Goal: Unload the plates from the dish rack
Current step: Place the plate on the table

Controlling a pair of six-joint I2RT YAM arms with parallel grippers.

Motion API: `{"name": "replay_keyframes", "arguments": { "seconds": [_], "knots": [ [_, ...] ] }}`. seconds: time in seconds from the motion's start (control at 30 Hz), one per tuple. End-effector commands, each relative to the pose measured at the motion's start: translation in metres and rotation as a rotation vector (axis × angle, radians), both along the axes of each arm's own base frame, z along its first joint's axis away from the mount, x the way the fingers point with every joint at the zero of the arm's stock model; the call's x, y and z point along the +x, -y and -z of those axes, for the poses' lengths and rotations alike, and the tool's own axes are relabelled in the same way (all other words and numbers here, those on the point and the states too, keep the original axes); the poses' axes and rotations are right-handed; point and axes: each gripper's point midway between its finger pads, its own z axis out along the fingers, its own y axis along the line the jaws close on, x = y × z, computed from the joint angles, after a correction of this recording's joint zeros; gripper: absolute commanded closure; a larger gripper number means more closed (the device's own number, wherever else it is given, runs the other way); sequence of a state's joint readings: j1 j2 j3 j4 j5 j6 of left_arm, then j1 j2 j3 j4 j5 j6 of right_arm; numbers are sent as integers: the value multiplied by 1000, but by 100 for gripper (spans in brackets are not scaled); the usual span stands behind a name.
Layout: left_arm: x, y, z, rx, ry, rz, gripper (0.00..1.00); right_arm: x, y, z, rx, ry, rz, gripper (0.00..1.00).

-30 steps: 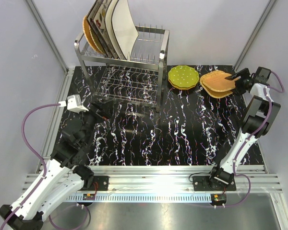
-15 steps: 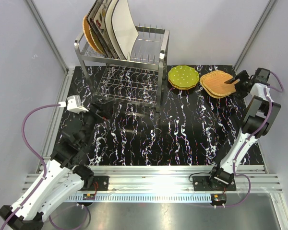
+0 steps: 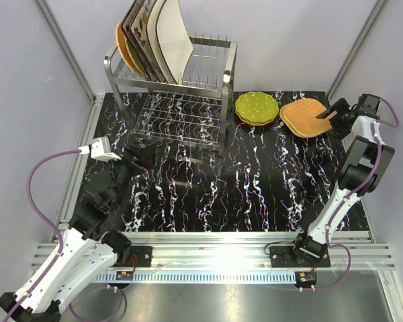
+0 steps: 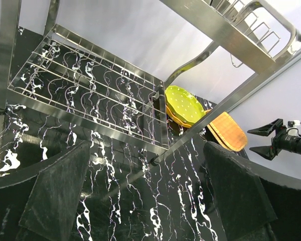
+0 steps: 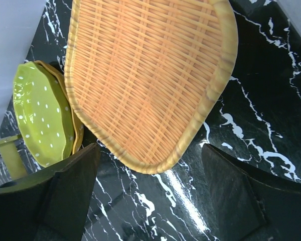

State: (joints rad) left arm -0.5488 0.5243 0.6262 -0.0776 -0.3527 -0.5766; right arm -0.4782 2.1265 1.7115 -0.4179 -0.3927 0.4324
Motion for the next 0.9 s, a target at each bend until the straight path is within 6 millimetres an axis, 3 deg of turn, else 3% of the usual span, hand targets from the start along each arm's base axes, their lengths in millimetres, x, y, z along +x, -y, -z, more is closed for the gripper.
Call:
{"name": "replay_keyframes", "arguments": {
  "seconds": [0.0, 0.47, 0.87],
  "knots": [
    [-1, -3, -6, -19, 33, -11, 1, -3, 13, -34, -81, 59, 17, 11],
    [1, -3, -8, -10, 23, -12, 1, -3, 5, -13, -72, 22, -8, 12],
    [4, -1, -9, 5, 0, -15, 1, 29, -19, 7, -65, 26, -66, 13]
  ]
}}
